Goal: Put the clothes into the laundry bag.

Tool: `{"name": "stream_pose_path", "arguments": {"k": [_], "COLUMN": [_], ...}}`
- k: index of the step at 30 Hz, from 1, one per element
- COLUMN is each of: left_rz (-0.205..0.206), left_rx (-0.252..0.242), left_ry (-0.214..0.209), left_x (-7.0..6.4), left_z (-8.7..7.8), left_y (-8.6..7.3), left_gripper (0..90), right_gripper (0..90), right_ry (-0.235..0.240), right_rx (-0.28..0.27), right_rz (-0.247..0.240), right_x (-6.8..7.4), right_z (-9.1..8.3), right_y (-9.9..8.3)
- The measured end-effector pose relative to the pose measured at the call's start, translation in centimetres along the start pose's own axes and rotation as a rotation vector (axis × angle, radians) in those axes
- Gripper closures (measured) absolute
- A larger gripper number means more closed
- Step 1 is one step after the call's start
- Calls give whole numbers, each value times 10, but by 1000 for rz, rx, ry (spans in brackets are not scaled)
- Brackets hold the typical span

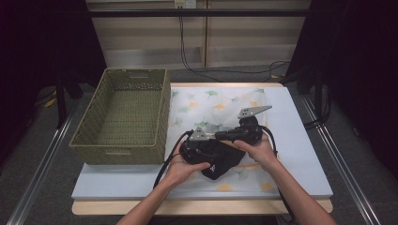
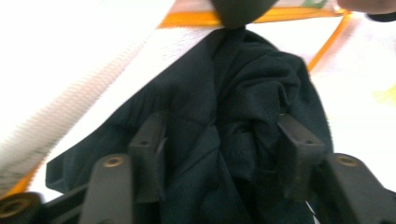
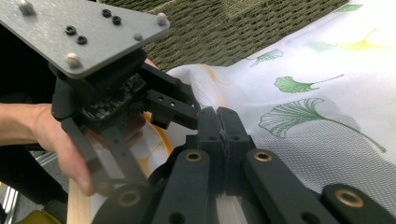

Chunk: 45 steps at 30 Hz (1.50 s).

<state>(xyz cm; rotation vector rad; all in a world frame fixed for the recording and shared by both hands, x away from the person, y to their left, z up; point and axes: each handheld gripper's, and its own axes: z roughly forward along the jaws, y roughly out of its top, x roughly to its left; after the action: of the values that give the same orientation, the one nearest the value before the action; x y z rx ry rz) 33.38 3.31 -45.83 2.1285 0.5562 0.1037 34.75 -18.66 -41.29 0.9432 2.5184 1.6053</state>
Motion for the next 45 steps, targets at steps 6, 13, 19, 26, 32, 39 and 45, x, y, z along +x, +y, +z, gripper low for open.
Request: {"name": "stream_pose_path", "arguments": {"k": [6, 13, 19, 26, 32, 39, 45], "left_rz": [18, 6, 16, 60, 84, 149, 145], "left_rx": [-11, -74, -14, 44, 51, 146, 191], "left_ry": [-12, -19, -96, -90, -116, -151, -151], "left_x": [-4, -2, -7, -10, -16, -23, -28], "left_z": [-17, -46, -38, -24, -23, -15, 0], "left_y": [1, -3, -18, -19, -20, -22, -19], "left_gripper": [373, 371, 485, 425, 479, 667, 579], "right_gripper": [897, 897, 897, 897, 897, 897, 897], "right_ry": [3, 2, 3, 1, 0, 3, 7], "right_rx": [-5, -4, 1, 4, 4, 1, 8], "right_rz": [7, 10, 6, 2, -2, 0, -9], "right_x": [-2, -3, -3, -2, 0, -1, 2], "right_z": [-2, -2, -1, 0, 0, -2, -1], "right_y": [0, -1, -1, -1, -1, -1, 0]}}
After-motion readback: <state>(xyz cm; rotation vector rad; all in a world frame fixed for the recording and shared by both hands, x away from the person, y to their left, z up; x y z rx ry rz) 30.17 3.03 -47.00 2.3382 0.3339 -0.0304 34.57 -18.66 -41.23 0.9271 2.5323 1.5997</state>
